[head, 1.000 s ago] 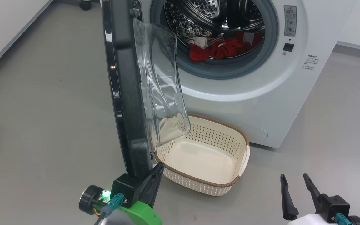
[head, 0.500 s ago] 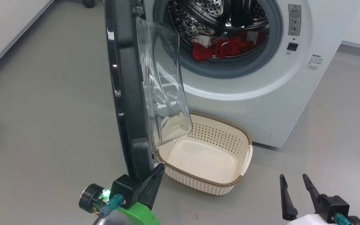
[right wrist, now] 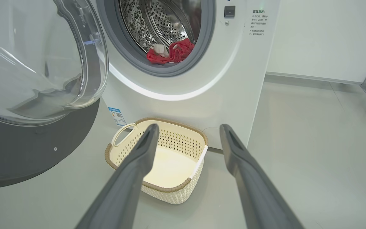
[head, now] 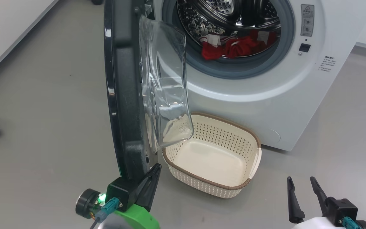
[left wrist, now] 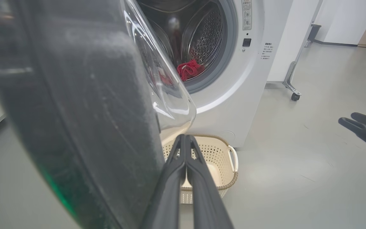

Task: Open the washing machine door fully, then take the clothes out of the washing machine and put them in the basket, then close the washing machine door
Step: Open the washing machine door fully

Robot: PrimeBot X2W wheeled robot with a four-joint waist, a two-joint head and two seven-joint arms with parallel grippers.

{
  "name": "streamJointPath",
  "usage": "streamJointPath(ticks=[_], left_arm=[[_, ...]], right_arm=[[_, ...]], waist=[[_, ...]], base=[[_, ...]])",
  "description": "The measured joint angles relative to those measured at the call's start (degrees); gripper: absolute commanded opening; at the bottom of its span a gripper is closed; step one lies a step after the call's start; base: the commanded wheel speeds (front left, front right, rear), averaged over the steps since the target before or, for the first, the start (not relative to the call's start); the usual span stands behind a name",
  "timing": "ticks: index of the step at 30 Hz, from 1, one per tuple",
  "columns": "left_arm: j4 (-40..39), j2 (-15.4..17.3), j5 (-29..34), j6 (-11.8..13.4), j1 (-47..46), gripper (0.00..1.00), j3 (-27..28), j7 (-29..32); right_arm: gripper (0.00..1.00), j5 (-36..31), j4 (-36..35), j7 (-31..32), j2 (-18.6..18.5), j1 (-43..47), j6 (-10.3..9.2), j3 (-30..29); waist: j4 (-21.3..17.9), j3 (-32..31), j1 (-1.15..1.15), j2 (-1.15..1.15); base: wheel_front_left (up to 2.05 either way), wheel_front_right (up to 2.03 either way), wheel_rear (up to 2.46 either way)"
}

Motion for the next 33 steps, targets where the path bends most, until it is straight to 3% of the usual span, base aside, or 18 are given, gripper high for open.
streamJointPath(ticks=[17,33], left_arm=[[1.4,0.8,-0.3,2.1,1.5,0.00,4.6,-1.9],[4.1,3.9,0.6,4.0,1.5,0.00,13.0,-3.9]], right_arm=[[1.00,-0.4,0.2,0.0,0.1,-0.1,0.64,0.2],[1.00,-0.9,1.0,0.0,0.4,-0.6,1.51,1.0]], waist=[[2.6,-0.2,0.00,0.00],[1.0,0.0,0.00,0.00]], base=[[0.00,0.00,0.00],[0.00,0.00,0.00]])
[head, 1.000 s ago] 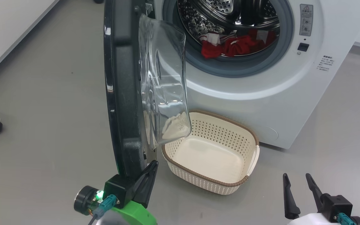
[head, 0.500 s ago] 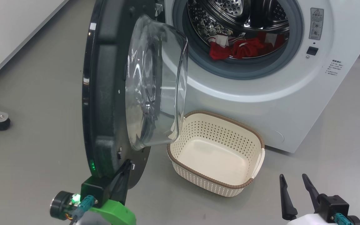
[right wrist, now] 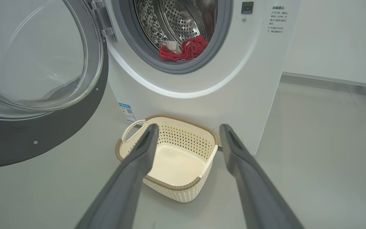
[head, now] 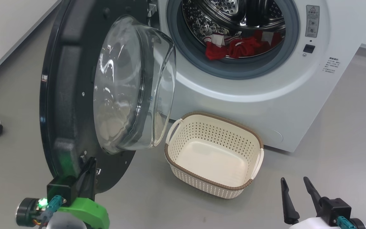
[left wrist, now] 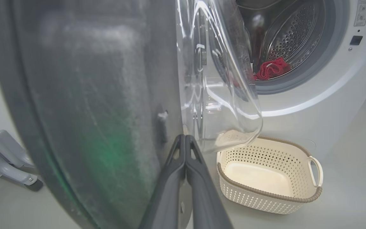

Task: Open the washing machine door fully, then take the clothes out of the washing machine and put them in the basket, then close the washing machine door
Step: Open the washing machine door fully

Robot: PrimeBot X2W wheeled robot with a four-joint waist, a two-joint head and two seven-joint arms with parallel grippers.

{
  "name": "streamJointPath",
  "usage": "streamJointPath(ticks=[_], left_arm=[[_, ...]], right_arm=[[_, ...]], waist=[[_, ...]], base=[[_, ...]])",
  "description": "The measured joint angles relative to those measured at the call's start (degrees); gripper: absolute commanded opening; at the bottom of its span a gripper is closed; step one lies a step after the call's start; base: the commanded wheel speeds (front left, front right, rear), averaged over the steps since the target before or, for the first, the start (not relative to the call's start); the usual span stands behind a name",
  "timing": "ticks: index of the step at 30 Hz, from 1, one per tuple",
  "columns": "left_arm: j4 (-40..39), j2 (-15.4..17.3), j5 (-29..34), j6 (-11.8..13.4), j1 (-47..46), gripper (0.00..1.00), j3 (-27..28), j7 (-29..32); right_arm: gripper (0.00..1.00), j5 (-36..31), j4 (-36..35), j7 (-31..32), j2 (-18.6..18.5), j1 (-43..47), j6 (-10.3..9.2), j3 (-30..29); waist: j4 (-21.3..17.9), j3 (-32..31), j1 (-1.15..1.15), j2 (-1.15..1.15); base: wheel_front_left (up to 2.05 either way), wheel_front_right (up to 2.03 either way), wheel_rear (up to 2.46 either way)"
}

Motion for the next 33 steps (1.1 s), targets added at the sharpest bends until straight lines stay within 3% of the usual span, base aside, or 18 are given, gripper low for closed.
streamJointPath(ticks=[33], left_arm=[[11.1,1.5,-4.1,0.5,-7.6,0.00,15.8,-4.3]], right_arm=[[1.00,-1.6,-1.1,0.0,-2.5,-3.3,0.02,-0.8]], waist=[[-2.4,7.1,0.00,0.00]], base=[[0.00,0.00,0.00]])
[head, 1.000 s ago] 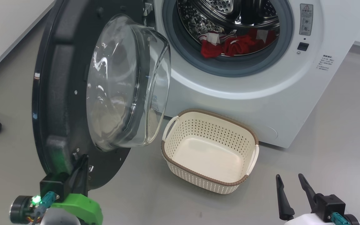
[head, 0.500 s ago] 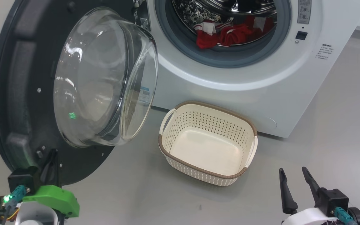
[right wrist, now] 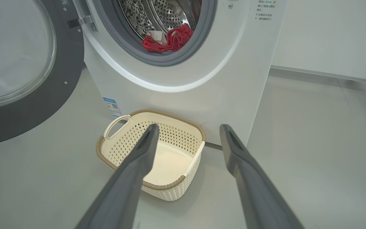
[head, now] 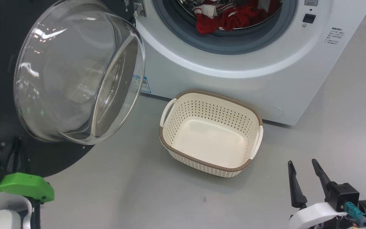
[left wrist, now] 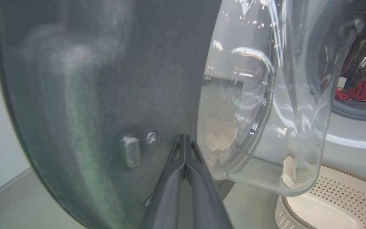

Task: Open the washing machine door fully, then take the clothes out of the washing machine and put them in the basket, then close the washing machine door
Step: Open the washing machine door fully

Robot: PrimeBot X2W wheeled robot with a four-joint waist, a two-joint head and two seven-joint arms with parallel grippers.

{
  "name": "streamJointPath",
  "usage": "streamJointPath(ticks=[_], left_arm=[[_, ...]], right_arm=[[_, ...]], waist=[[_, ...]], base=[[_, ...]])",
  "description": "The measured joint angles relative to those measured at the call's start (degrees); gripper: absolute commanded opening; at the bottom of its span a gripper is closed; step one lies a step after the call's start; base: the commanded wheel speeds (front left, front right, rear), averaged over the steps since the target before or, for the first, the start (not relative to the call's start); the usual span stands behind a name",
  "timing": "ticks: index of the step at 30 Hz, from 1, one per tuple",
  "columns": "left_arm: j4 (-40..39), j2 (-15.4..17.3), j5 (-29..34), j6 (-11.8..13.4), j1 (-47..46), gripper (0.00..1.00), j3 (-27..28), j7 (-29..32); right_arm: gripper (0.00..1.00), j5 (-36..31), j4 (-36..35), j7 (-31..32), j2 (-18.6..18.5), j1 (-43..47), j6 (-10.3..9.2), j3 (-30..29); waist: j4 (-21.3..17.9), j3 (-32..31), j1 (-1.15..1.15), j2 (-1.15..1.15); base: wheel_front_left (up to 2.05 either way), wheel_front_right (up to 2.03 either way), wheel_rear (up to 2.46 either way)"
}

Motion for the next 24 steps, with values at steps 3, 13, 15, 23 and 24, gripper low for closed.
streamJointPath(ticks=[3,13,15,23,24], left_arm=[[1.4,0.0,-0.5,0.0,-1.1,0.00,1.6,-0.7],[5.2,1.4,-0.6,0.0,-4.3,0.00,5.1,-2.5],[6.1,1.7,-0.6,0.0,-4.9,0.00,5.8,-3.0],[8.2,1.9,-0.7,0.1,-5.4,0.00,6.4,-4.4],[8.4,1.8,-0.7,0.1,-5.4,0.00,6.4,-4.9]], right_arm=[[1.00,0.0,0.0,0.0,-0.1,-0.3,0.00,-0.2],[1.00,0.0,0.1,0.0,-0.3,-0.9,0.01,-0.2],[1.00,0.0,0.1,0.0,-0.3,-1.2,0.08,-0.2],[1.00,-0.4,0.1,0.0,-0.6,-1.7,0.09,-0.1],[1.00,-0.5,0.1,0.0,-0.6,-1.7,0.09,-0.1]], waist=[[-0.1,0.5,0.00,0.00],[0.0,1.2,0.00,0.00],[0.0,1.3,0.00,0.00],[-0.1,1.6,0.00,0.00],[-0.2,1.6,0.00,0.00]], base=[[0.00,0.00,0.00],[0.00,0.00,0.00],[0.00,0.00,0.00],[0.00,0.00,0.00],[0.00,0.00,0.00]])
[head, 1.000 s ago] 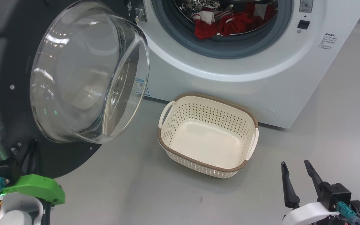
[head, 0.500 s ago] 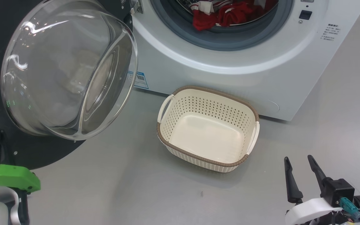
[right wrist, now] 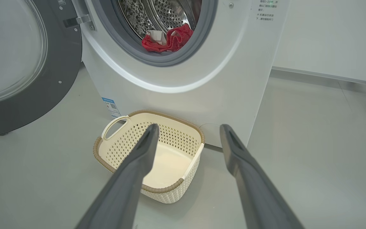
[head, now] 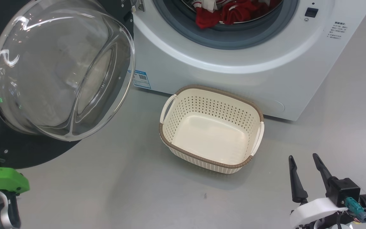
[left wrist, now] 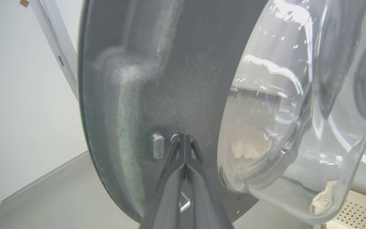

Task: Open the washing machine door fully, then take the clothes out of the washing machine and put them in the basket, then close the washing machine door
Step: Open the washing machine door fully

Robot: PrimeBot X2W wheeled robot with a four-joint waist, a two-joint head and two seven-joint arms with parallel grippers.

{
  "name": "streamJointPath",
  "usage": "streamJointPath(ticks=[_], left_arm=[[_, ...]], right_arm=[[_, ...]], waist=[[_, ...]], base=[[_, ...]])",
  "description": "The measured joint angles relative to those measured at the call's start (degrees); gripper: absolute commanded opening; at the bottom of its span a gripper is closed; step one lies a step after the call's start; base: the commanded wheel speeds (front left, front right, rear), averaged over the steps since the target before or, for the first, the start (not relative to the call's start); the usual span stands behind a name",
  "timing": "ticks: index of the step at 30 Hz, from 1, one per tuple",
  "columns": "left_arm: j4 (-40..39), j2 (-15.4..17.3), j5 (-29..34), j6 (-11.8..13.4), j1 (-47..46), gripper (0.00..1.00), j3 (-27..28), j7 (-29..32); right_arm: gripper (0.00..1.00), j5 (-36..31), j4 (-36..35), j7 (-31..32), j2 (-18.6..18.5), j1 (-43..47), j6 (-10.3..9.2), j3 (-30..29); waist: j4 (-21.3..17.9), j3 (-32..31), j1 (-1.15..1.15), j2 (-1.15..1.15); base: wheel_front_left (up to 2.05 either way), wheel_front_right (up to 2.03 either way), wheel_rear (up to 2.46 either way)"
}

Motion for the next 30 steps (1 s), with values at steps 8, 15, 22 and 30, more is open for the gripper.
streamJointPath(ticks=[8,15,22,30], left_arm=[[0.1,-1.0,0.0,0.2,0.1,0.00,-0.1,-1.6],[-1.7,-2.3,0.6,0.2,2.5,0.00,-1.5,-2.5],[-5.6,-4.7,2.1,-0.2,5.7,0.00,-4.7,-3.0],[-9.9,-6.6,3.0,-2.7,9.5,0.00,-9.3,-3.0]], right_arm=[[1.00,0.0,0.3,0.0,0.0,-0.2,0.15,0.0],[1.00,0.0,0.6,0.0,0.2,-0.3,0.36,-0.1],[1.00,0.0,0.5,0.0,0.3,-0.3,0.34,-0.8],[1.00,0.0,-0.3,0.0,0.5,-0.3,0.32,-0.9]], waist=[[-0.2,0.0,0.00,0.00],[-0.6,-1.3,0.00,0.00],[-0.9,-2.2,0.00,0.00],[-1.8,-2.6,0.00,0.00]], base=[[0.00,0.00,0.00],[0.00,0.00,0.00],[0.00,0.00,0.00],[0.00,0.00,0.00]])
